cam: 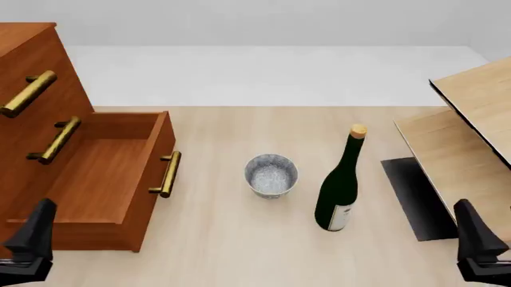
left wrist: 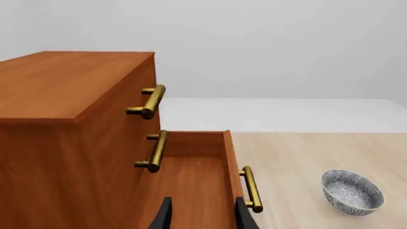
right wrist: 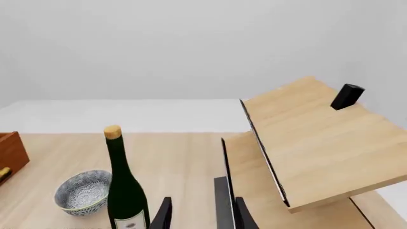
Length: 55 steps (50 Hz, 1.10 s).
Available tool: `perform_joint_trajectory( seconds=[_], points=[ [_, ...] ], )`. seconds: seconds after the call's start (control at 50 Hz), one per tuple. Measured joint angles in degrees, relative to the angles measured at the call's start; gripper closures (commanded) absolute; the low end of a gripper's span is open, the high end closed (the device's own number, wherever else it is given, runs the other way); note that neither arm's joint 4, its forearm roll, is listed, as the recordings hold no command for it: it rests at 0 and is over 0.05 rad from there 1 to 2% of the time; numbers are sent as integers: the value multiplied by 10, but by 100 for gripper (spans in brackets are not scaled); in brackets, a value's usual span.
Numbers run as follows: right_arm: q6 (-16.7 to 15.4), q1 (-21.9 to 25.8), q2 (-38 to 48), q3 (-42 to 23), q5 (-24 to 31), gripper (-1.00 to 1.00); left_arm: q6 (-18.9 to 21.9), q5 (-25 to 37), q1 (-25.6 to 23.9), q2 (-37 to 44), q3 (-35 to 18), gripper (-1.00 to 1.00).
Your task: Close the bottom drawer of the cabinet and open the top drawer.
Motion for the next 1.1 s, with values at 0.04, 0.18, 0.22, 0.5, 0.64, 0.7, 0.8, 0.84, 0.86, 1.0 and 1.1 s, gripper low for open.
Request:
perform_joint_trajectory(
  seconds=[0.04, 0.18, 0.22, 0.5, 0.64, 0.7, 0.8, 0.84, 0.86, 1.0, 1.1],
  points=[
    [0, 1, 1, 1, -1, -100, 1, -3, 0, 1, 2, -100],
    [0, 5, 9, 3, -8, -100, 2, -8, -1, 2, 7, -100],
    [0, 6, 11, 3, -10, -100, 3, -9, -2, 2, 8, -100],
    [0, 11, 24, 4, -23, -100, 5, -24, -6, 22, 9, -100],
    [1, 11, 25, 4, -24, -100, -6, -45, -9, 62, -3, -100],
    [2, 12, 24, 4, -24, -100, -12, -46, -13, 77, -17, -100],
    [2, 12, 23, 4, -23, -100, -23, -37, -23, 103, -53, -100],
    [3, 12, 22, 3, -22, -100, -29, -31, -28, 115, -69, -100],
    [3, 12, 22, 3, -21, -100, -33, -28, -32, 121, -76, -100],
    [6, 12, 21, 3, -20, -100, -44, 12, -61, 176, -144, -100],
    [7, 12, 20, 3, -20, -100, -45, 52, -90, 211, -191, -100]
  ],
)
